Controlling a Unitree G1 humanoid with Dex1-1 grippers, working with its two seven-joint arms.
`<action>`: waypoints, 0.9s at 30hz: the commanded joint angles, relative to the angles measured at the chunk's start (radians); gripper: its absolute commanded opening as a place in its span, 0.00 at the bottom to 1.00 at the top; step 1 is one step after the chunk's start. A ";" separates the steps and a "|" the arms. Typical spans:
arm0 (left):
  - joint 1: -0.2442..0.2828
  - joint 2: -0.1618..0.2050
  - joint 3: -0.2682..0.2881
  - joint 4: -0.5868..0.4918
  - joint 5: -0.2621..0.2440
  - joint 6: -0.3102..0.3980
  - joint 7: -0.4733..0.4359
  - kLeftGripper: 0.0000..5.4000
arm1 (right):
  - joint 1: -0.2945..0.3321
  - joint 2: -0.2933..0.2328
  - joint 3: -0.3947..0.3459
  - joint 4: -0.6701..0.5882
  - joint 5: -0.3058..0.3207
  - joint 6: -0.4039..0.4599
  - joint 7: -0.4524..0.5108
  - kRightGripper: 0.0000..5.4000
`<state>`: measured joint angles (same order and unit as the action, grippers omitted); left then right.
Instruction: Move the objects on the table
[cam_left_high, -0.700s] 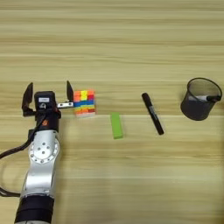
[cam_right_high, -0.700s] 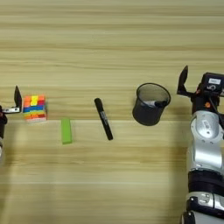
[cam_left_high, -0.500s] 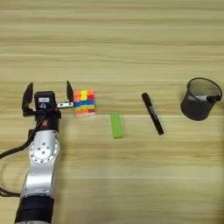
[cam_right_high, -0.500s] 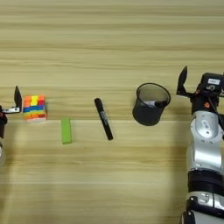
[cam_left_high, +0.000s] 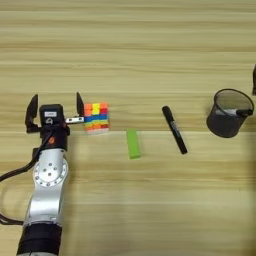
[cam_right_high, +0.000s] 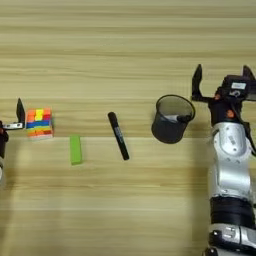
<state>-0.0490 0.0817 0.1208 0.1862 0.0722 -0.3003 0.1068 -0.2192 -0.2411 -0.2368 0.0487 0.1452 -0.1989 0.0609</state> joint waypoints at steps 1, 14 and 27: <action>0.001 0.004 0.002 -0.007 -0.001 0.007 0.001 1.00 | 0.075 0.015 0.082 -0.211 0.010 0.079 0.049 1.00; -0.003 0.007 0.001 0.000 -0.003 0.006 -0.001 1.00 | 0.034 -0.004 -0.032 -0.214 0.052 0.121 0.019 1.00; -0.009 0.006 0.000 0.012 -0.003 0.002 0.001 1.00 | -0.087 -0.117 -0.110 0.182 -0.085 0.070 -0.085 1.00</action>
<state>-0.0500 0.0885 0.1204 0.1906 0.0721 -0.3003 0.1062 -0.2733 -0.3294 -0.3625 0.1432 0.0982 -0.1312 -0.0176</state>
